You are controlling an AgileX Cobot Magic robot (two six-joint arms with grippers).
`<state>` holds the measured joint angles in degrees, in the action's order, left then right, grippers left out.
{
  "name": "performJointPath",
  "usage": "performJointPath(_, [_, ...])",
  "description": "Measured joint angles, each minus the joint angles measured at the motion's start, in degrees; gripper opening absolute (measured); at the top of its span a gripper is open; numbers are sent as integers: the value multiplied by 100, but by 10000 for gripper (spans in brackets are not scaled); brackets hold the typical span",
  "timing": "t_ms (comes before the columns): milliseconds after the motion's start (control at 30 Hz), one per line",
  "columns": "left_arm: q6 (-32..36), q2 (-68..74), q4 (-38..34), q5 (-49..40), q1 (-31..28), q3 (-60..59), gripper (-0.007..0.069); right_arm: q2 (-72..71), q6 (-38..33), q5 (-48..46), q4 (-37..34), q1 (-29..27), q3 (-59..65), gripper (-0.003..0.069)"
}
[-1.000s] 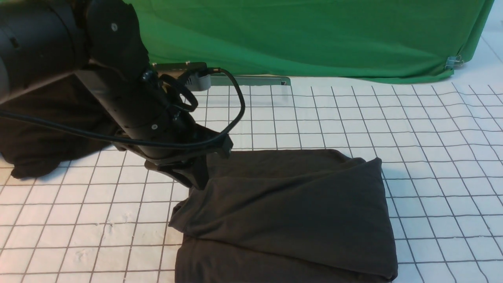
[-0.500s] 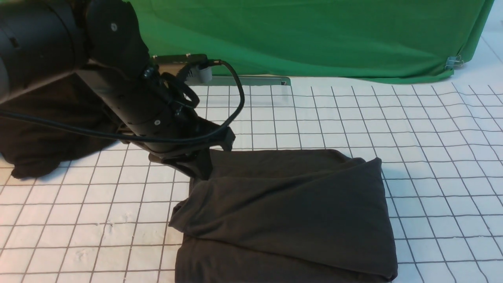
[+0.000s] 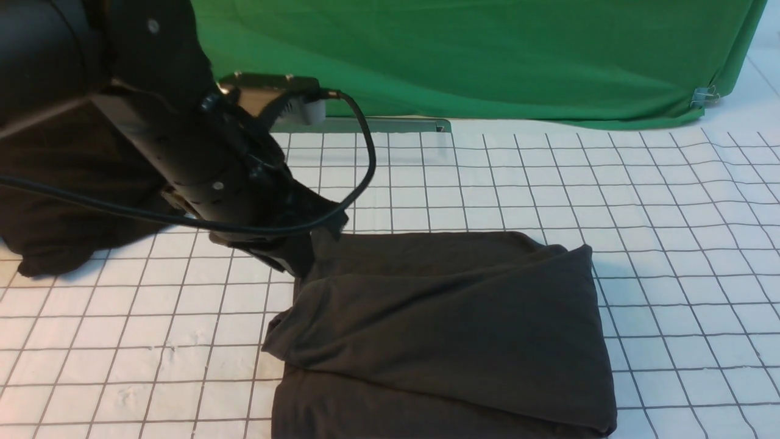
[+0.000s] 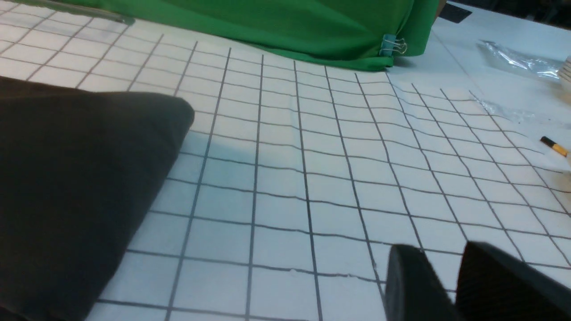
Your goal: Fold a long-sleeved shirt over a white checkered tablecloth.
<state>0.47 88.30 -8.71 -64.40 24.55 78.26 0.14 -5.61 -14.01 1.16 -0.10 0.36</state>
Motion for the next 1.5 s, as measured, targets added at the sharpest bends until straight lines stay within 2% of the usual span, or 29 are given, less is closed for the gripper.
performJointPath(167, [-13, -602, 150, -240, 0, 59, 128, 0, 0, 4, 4, 303, 0, 172])
performJointPath(367, [-46, -1493, 242, -447, 0, 63, 5, 0, -5, 4, 4, 503, 0, 187])
performJointPath(600, [-46, -2215, 271, -500, 0, -29, -3, 0, -5, 4, 6, 408, 0, 201])
performJointPath(733, [-83, -2941, 291, -243, 0, -448, -3, 0, -5, 4, 11, 217, 0, 210])
performJointPath(1000, [-46, -4071, 545, 747, 0, -1508, -3, 0, -5, 4, 11, 102, 0, 230])
performJointPath(1200, [-46, -5434, 126, 1365, 0, -2702, -3, 0, -5, 4, 6, 102, 0, 238])
performJointPath(1300, [-46, -6377, -254, 2535, 0, -3785, -3, 0, -5, 4, 6, 102, 0, 239])
performJointPath(1500, [-46, -7407, -368, 4451, 0, -5107, -1, 0, -5, 4, 6, 102, 0, 239])
